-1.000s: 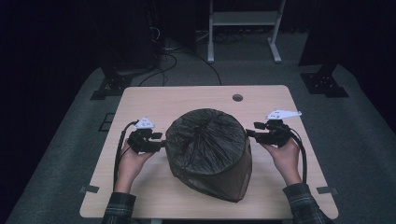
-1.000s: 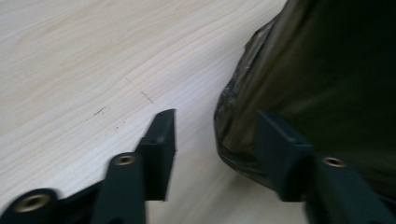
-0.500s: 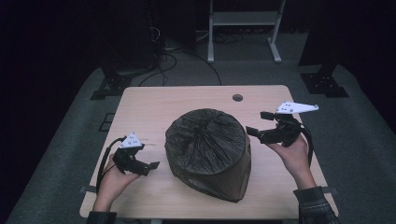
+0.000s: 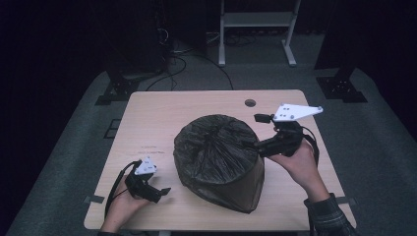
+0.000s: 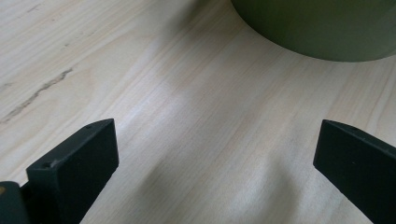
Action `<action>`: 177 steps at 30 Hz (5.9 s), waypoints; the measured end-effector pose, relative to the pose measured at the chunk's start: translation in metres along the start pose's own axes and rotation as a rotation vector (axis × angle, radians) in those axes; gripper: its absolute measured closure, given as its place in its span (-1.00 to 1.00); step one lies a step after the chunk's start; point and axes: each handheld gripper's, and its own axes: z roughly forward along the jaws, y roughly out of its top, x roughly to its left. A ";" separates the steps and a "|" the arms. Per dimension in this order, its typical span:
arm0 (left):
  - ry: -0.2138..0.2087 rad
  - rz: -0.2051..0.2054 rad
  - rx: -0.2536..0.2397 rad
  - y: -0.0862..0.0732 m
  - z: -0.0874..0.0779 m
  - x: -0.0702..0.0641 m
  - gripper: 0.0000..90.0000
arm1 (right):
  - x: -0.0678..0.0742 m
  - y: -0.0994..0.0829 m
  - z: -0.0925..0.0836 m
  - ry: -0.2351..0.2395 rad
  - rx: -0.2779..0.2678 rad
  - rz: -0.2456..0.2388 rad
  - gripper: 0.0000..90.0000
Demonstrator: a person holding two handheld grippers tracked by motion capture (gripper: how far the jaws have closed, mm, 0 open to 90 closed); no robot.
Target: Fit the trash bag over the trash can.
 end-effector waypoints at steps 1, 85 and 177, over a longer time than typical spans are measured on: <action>0.011 0.006 -0.002 -0.001 0.002 0.000 -1.00 | 0.003 0.003 0.004 0.011 0.012 -0.011 -0.79; -0.063 0.029 -0.033 -0.009 0.019 -0.006 -1.00 | 0.037 0.015 0.063 0.109 0.474 -0.084 -0.80; -0.075 0.038 -0.032 -0.009 0.019 -0.005 -1.00 | 0.000 -0.130 -0.050 -0.109 0.201 0.081 -0.80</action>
